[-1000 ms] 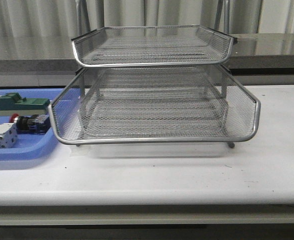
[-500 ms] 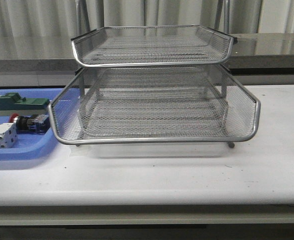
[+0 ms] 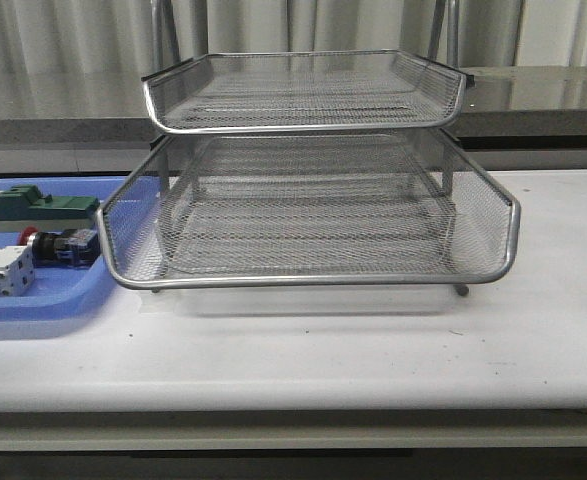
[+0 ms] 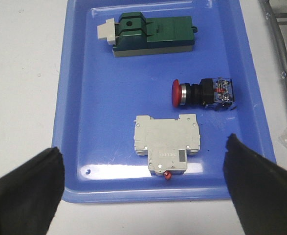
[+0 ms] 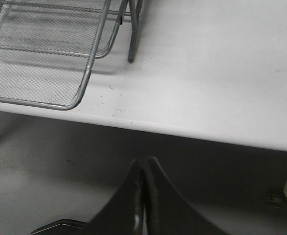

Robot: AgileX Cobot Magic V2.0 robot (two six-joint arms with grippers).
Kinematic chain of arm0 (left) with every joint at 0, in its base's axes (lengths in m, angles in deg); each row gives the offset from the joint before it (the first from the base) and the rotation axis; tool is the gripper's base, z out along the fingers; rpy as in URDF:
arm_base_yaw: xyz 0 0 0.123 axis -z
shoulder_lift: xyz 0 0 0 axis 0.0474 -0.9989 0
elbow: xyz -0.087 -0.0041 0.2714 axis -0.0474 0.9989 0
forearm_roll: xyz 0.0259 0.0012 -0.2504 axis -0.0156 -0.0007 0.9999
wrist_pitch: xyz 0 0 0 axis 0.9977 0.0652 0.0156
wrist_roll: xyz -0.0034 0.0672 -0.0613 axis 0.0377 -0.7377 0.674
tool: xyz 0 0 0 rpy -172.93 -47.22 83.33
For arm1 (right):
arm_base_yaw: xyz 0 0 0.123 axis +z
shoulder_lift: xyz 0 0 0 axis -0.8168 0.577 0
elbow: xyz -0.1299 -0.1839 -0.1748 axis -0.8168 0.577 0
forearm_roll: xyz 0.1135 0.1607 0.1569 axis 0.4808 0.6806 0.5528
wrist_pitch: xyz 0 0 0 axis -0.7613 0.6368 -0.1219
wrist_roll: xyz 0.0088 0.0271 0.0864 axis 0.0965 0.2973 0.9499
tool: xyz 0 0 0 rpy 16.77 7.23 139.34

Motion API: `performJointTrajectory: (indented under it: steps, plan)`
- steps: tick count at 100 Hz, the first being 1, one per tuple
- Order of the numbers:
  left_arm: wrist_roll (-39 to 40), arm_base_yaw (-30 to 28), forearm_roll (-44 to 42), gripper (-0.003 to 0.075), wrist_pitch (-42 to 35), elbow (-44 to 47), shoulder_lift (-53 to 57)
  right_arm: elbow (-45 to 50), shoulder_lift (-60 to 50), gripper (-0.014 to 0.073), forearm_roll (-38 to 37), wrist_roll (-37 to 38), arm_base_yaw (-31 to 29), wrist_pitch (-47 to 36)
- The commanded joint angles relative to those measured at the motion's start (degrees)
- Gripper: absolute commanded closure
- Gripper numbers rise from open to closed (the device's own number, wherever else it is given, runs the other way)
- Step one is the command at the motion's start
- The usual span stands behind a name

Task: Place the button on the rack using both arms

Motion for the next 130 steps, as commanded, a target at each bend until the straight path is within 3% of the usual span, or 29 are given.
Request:
performJointTrajectory:
  steps: [1,21,40,70,92,130]
  plan:
    - [0.0,-0.1,1.3,0.0094,-3.1,-2.1,1.3,-1.9,0.1,0.0664,-0.2,-0.1,-0.3,-2.8]
    - [-4.4,-0.1,1.1,0.0100,-2.2,-5.1,0.5,-1.9,0.1,0.0664,-0.2,-0.1,-0.3,-2.8]
    - [-15.3,-0.1,1.3,0.0100,6.7,-18.5,-7.2,-1.9,0.1,0.0664,-0.2,-0.1,-0.3,-2.8]
    - [-39.4,0.0,9.1,0.0100,20.0,-41.1,-23.6,-1.9,0.1,0.0664,-0.2,-0.1,-0.3,-2.8]
    - [-56.8,0.9,12.0,0.0100,30.5,-52.2,-34.7,-1.9,0.1,0.0664,-0.2,-0.1,-0.3,-2.8]
    - [-62.9,4.8,12.2,0.0100,31.5,-54.5,-44.0,-1.9,0.1,0.0664,-0.2,-0.1,-0.3,-2.8]
